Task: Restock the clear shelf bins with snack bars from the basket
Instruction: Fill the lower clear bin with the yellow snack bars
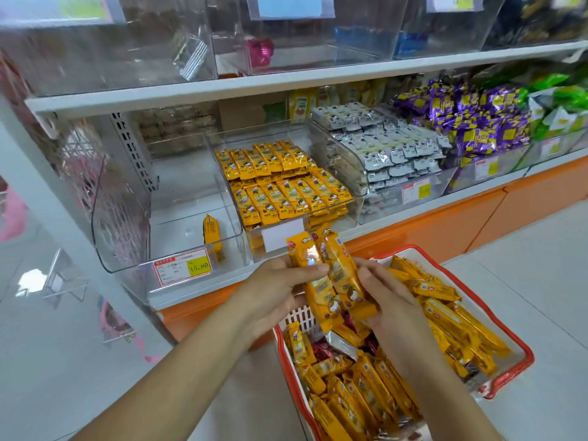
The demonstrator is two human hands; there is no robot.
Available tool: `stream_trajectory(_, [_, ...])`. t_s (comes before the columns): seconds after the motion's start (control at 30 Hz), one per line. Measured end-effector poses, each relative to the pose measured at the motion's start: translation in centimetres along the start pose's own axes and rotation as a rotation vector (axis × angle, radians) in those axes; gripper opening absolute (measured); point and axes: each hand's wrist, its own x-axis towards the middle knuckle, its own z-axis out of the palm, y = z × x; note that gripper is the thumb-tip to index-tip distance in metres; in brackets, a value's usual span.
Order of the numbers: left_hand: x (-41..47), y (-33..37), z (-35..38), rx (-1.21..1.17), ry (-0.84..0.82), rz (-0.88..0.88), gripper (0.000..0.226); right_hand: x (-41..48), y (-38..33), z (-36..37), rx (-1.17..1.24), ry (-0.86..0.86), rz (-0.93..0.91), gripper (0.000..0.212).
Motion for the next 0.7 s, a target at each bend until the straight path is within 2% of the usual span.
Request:
stream_trajectory(0.1, [0.1,0.1,-0.1,0.004,0.031,0.015,0.037,0.1,0.0,0.5,-0.203,-0.033,-0.062,0.033])
stream_trajectory(0.23, [-0.2,0.6,-0.1,-0.037,0.034,0.02,0.039,0.8,-0.2,0.8,-0.232,-0.023,-0.123,0.035])
stream_trajectory(0.37, [-0.3,1.6,-0.1,-0.038,0.104,0.062,0.023,1.3,-1.2,2.3,-0.362,-0.073,-0.19,0.036])
stream_trajectory(0.47, [0.1,2.4,-0.1,-0.033,0.22,0.116,0.012,2.2,-1.4,3.9,-0.69,-0.046,-0.271,0.068])
stream_trajectory(0.53, [0.5,3.1,-0.2,-0.026,0.228,0.151,0.019,3.1,-1.8,4.7,-0.813,0.022,-0.339,0.083])
stream_trajectory(0.6, [0.6,4.2,-0.3,0.045,0.246,0.183,0.029,3.9,-2.5,5.3,-0.806,0.068,-0.411,0.08])
stream_trajectory(0.7, [0.7,5.8,-0.8,0.119,0.246,0.274,0.026,5.8,-3.9,5.8,-0.753,0.067,-0.495,0.066])
